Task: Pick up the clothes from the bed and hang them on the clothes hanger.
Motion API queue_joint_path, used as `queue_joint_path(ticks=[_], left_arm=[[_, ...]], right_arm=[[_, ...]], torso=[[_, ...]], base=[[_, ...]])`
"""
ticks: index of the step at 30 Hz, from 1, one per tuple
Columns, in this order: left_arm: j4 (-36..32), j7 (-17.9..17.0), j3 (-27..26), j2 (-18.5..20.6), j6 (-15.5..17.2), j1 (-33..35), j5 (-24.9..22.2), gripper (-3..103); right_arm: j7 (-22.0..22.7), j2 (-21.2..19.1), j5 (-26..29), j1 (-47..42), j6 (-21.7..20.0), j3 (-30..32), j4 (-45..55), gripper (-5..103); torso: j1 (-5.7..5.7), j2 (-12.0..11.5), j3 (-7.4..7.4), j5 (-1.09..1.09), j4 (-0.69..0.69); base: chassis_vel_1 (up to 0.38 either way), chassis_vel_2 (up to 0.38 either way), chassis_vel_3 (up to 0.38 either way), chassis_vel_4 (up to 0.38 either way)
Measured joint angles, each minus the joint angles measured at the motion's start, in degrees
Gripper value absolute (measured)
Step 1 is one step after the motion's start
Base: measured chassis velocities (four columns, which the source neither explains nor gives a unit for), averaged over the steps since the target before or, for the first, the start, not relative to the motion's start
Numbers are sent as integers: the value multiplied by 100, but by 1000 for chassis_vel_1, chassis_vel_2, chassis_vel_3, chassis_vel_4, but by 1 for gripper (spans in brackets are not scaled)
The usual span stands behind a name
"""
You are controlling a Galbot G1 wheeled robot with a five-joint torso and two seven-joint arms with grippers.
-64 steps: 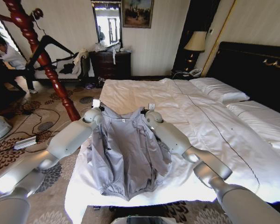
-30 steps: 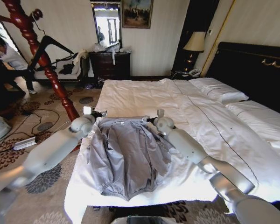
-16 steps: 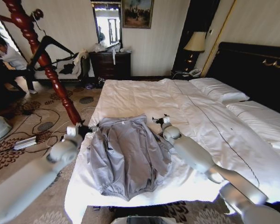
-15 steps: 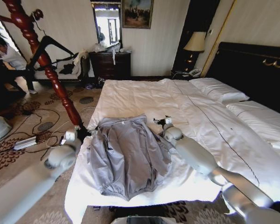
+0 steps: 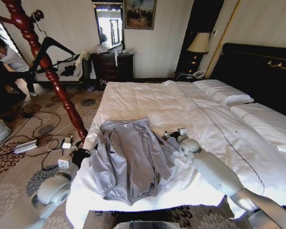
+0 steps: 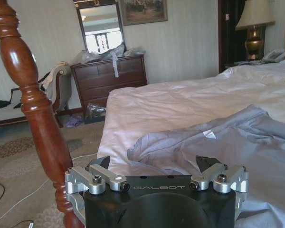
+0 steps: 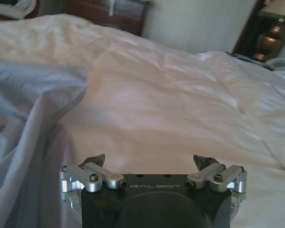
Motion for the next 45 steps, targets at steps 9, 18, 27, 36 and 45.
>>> queue_joint_path(ticks=[9,18,27,36,45], left_arm=[[-353,6,-754,-201,3,685,-63,100],[-676,73,-1287,-467,0,1233,-203,100],[-781,64,-1397,-702,10,1446,-179,100],[-860,53,-1273,-802,18,1480,-109,100],[-982,36,-1248,-779,26,1688,-5,100]], right_arm=[[-308,720,-1019,561,438,-762,-1074,100],[-227,1359,-1104,794,487,-1362,-973,100],[-59,1816,-960,827,419,-1481,-1006,100],[538,1685,1857,763,-133,44,-543,100],[-820,1599,2393,1336,-152,553,-2160,100]], torso=[[2,-1,0,-1,1],[1,-1,0,-2,1],[2,-1,0,-1,0],[1,-1,0,-1,0],[1,-1,0,0,0]], base=[[0,0,0,0],[0,0,0,0],[0,0,0,0],[0,0,0,0],[0,0,0,0]])
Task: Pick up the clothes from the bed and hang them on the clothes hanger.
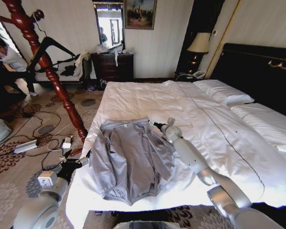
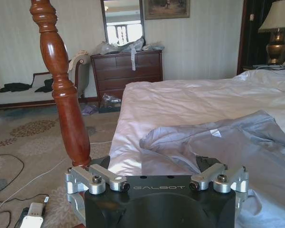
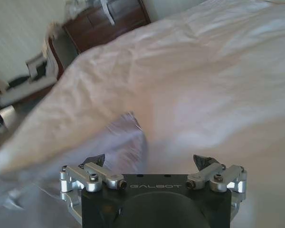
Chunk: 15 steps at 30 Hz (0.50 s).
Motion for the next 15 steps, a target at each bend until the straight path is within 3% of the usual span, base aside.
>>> queue_joint_path(ticks=[4,7,8,10,15], left_arm=[[-51,-2,-33,18,4,54,0,100],[-87,-6,-69,26,6,98,-6,100],[-87,-6,-69,26,6,98,-6,100],[-118,-10,-71,14,8,119,15,100],[-178,-14,-107,-55,9,188,29,100]], right_arm=[[-147,137,-541,0,140,-104,-275,100],[-178,378,-1995,67,650,-287,-680,100],[-178,378,-1995,67,650,-287,-680,100],[-159,522,-2593,177,818,-428,-887,101],[-161,641,-2880,288,877,-659,-1073,99]], torso=[[0,0,0,1,-1],[0,0,0,1,1],[0,0,0,1,1],[0,0,0,-1,0],[0,-1,0,-2,0]], base=[[0,0,0,0],[0,0,0,0],[0,0,0,0],[0,0,0,0],[0,0,0,0]])
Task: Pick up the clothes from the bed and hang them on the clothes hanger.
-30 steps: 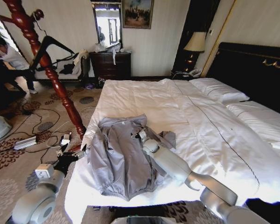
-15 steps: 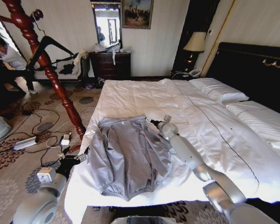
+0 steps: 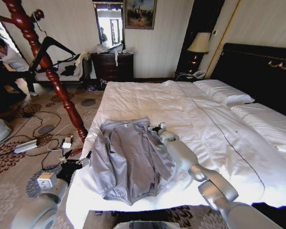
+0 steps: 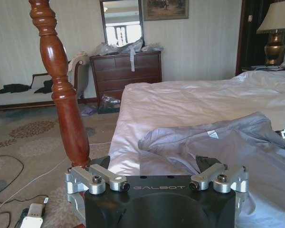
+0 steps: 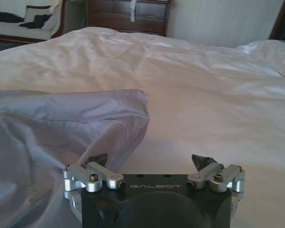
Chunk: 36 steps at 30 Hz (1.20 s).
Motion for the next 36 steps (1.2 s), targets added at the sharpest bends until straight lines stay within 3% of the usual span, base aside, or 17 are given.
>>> queue_joint_path(ticks=[11,17,20,21,24,25,28,29,33,36], left_arm=[[-175,4,-149,-177,8,200,-41,100],[-222,16,-228,-367,8,282,-26,100],[-261,18,-219,-436,8,287,-19,100],[-261,18,-219,-436,8,287,-19,100],[-302,18,-178,-487,8,309,6,100],[-302,18,-178,-487,8,309,6,100],[-313,18,-140,-514,8,331,46,100],[-313,18,-140,-514,8,331,46,100],[-314,16,-87,-524,8,341,93,100],[-311,16,-45,-516,8,334,113,100]], right_arm=[[-86,450,-625,157,114,-798,-237,99],[18,390,-371,61,8,-845,168,98],[152,137,570,-157,-258,-544,852,99],[152,137,570,-157,-258,-544,852,99],[345,-70,2091,-335,-675,65,1388,99],[345,-70,2091,-335,-675,65,1388,99],[483,-182,3199,-394,-1134,771,1358,99],[483,-182,3199,-394,-1134,771,1358,99],[646,-411,4289,-700,-1792,1304,1384,99],[739,-422,4552,-892,-2071,1548,1462,95]], torso=[[0,0,0,1,-1],[0,0,0,1,3],[-1,0,0,1,-2],[-1,0,0,1,-2],[-1,1,0,1,0],[-1,1,0,1,0],[-1,1,0,2,0],[-1,1,0,2,0],[-1,1,0,2,-3],[-1,0,0,3,-2]], base=[[0,0,0,0],[0,0,0,0],[0,0,0,0],[0,0,0,0],[0,0,0,0],[0,0,0,0],[0,0,0,0],[0,0,0,0],[0,0,0,0],[0,0,0,0]])
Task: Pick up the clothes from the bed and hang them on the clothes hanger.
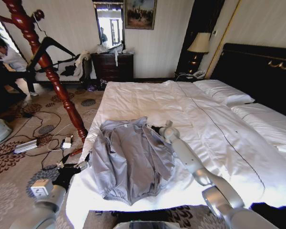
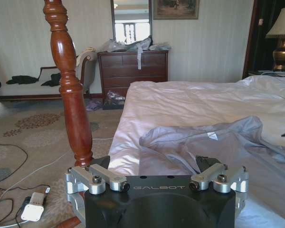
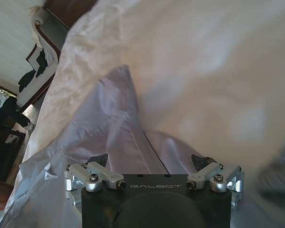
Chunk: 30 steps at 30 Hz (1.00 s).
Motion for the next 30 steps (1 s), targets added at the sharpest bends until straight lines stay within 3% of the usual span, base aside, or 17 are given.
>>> queue_joint_path(ticks=[7,14,18,30], left_arm=[[6,-8,54,30,2,0,35,100],[0,-9,42,-9,2,25,38,100],[-1,-9,109,-35,2,3,72,100],[-33,-18,193,-127,13,95,126,100]], right_arm=[[62,115,-18,-266,-167,374,76,99],[16,53,-451,-285,206,410,331,99],[54,-28,-296,-332,143,353,692,99],[108,64,138,-634,-144,649,569,99]], torso=[[0,0,0,-1,2],[0,0,0,-1,2],[0,0,0,-3,2],[0,0,0,-1,2]], base=[[0,0,0,0],[0,0,0,0],[0,0,0,0],[0,0,0,0]])
